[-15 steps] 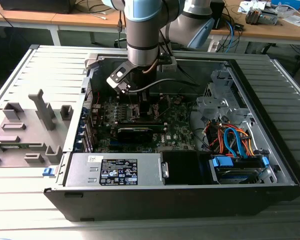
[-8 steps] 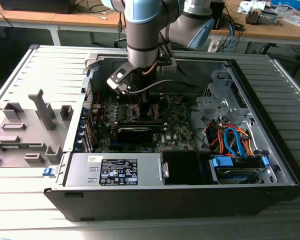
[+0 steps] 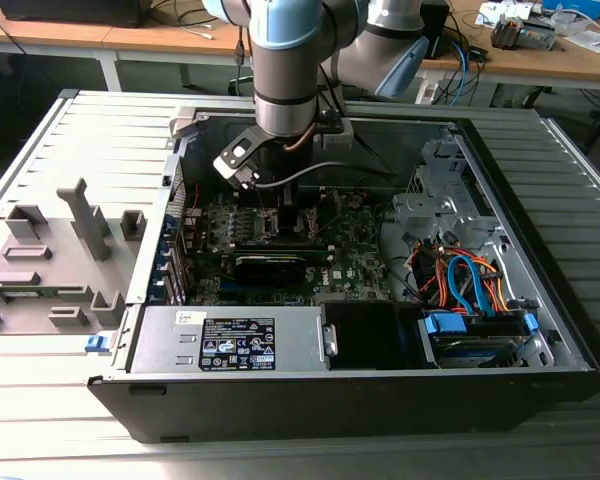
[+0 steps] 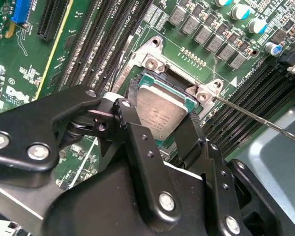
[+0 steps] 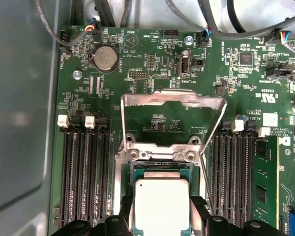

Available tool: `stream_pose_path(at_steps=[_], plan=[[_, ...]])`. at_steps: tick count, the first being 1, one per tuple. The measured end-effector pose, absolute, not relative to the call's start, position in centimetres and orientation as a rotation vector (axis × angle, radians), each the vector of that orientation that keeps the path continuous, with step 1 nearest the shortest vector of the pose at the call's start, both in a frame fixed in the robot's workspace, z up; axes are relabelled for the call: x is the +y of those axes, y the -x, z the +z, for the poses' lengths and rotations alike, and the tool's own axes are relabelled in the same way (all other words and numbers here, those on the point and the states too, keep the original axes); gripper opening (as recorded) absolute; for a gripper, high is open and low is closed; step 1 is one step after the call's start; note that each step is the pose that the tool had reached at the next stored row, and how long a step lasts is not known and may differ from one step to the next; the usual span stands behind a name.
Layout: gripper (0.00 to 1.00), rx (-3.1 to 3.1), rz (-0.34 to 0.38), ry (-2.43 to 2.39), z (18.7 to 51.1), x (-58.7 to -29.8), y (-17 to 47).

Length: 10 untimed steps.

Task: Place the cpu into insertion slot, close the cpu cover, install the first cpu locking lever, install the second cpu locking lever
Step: 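Place the cpu into insertion slot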

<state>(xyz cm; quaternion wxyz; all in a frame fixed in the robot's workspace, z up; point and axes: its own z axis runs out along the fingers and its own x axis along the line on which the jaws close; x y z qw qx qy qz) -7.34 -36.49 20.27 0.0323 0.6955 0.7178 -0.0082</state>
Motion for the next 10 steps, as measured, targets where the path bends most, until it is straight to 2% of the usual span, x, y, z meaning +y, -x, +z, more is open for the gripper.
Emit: stream_pose_path(at_steps=[10], plan=[[0.54, 2.195, -0.027, -2.156, 19.96, -36.45, 7.03]])
